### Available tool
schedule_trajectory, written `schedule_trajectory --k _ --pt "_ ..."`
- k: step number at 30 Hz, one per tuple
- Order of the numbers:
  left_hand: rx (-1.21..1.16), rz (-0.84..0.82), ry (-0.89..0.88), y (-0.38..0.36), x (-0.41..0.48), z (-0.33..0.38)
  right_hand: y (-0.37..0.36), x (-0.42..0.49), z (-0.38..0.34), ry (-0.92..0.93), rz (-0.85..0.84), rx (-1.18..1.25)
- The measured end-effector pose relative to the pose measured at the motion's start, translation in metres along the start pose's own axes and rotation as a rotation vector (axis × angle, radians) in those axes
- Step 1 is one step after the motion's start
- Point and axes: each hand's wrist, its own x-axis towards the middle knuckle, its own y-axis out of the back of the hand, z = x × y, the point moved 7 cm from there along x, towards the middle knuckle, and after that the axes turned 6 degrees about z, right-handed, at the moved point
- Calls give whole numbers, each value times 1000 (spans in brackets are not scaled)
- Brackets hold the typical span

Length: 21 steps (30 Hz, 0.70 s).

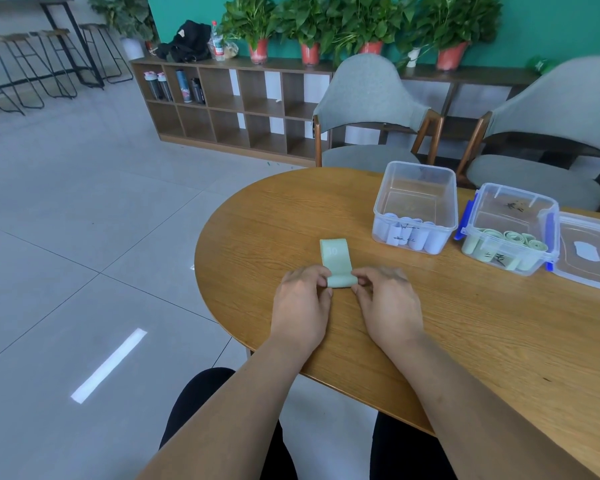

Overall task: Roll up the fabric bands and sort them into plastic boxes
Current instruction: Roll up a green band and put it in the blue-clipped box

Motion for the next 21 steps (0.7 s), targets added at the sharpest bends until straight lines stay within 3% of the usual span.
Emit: schedule_trajectory --k 21 --pt "-47 -55 -61 19 -42 7 30 -51 2 62 -15 40"
